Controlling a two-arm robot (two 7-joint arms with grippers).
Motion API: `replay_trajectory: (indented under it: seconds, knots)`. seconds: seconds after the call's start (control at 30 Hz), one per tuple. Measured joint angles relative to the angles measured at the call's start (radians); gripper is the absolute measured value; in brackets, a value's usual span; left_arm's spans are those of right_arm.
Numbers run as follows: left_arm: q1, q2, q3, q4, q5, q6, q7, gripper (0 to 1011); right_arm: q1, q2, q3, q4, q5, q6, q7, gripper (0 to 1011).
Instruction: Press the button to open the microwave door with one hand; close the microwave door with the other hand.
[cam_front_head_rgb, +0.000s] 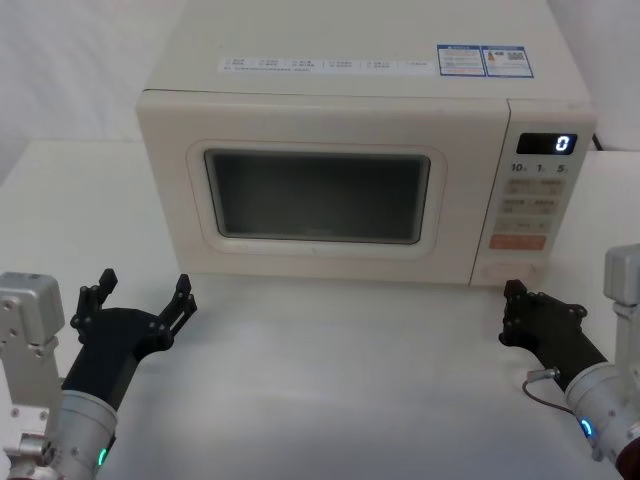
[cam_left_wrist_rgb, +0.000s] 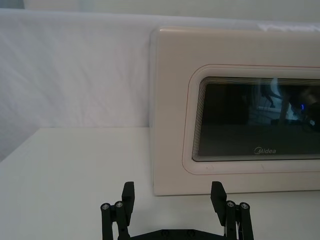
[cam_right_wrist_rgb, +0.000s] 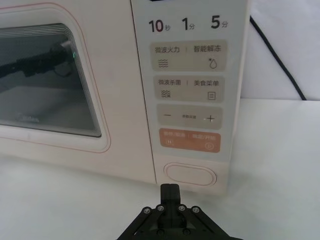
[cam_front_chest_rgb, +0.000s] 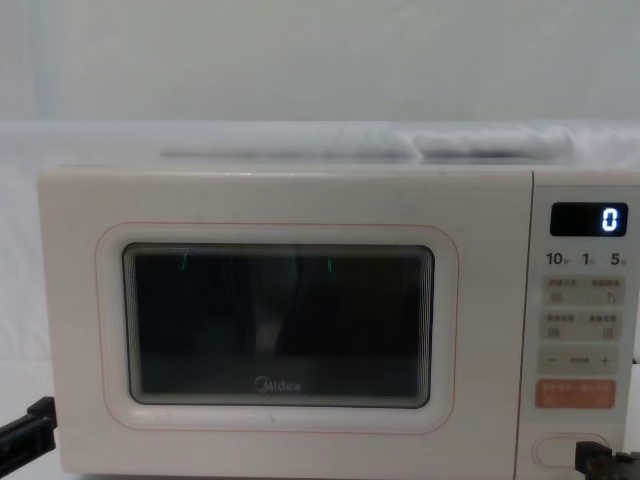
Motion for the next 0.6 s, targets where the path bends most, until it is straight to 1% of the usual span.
replay_trajectory:
  seconds: [0.17, 0.33, 0.47, 0.6]
  knots:
    - [0.000, 0.000, 0.000, 0.000, 0.000, 0.000, 0.000, 1001, 0.008, 0.008, -0.003, -0.004, -0.001, 0.023, 0.007, 0]
    - [0.000, 0.000, 0.000, 0.000, 0.000, 0.000, 0.000, 1001, 0.031, 0.020, -0.016, 0.001, -0.008, 0.064, 0.013, 0]
    - [0.000, 0.000, 0.000, 0.000, 0.000, 0.000, 0.000, 1001, 0.048, 0.021, -0.028, 0.014, -0.022, 0.083, 0.011, 0]
    - [0.000, 0.000, 0.000, 0.000, 0.000, 0.000, 0.000, 1001, 0.062, 0.015, -0.036, 0.026, -0.034, 0.090, 0.005, 0]
